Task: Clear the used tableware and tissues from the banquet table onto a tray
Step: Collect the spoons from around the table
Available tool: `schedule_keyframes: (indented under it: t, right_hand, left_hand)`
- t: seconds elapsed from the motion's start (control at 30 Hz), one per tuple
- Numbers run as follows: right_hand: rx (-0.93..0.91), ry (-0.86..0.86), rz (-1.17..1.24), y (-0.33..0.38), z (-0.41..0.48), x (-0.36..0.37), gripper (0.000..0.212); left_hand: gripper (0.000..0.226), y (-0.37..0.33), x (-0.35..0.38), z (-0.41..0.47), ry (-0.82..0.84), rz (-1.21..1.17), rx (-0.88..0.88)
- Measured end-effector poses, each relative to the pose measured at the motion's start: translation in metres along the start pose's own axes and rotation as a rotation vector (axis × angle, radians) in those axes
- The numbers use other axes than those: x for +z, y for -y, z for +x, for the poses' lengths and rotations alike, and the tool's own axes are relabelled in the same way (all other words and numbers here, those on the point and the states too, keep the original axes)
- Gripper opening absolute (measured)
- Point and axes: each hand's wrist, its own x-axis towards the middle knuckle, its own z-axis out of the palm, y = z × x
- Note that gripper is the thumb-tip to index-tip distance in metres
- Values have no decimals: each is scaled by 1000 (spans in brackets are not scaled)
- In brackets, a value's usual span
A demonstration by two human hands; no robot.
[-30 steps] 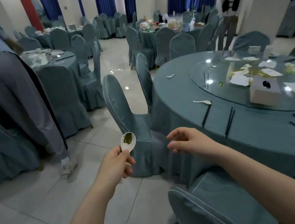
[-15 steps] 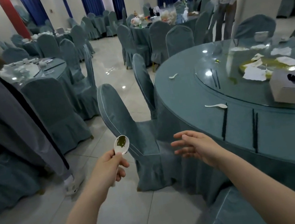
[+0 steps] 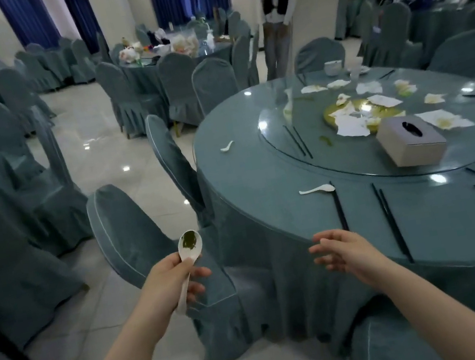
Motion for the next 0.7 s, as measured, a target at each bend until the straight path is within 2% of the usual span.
schedule_keyframes:
  t: [0.13, 0.23, 0.4, 0.57, 0.63, 0.7]
  right_hand:
    - [30, -153, 40, 3, 16, 15, 11]
    - [48, -195, 52, 0, 26, 28, 11]
    - [56, -271, -64, -3, 55, 37, 14]
    - [17, -379, -510, -5, 110, 23, 21]
    - [29, -387, -777, -9, 138, 13, 28]
    - [29, -380, -924, -11, 170, 1, 32]
  left_hand:
    - [21, -10, -26, 48, 63, -4, -1]
    - [21, -15, -35, 78, 95, -22, -17]
    - [20, -26, -36, 119, 163, -35, -23]
    - [21, -36, -36, 167, 159, -58, -54]
    - [22, -41, -35, 190, 147, -66, -62]
    - [23, -48, -31, 215, 123, -64, -70]
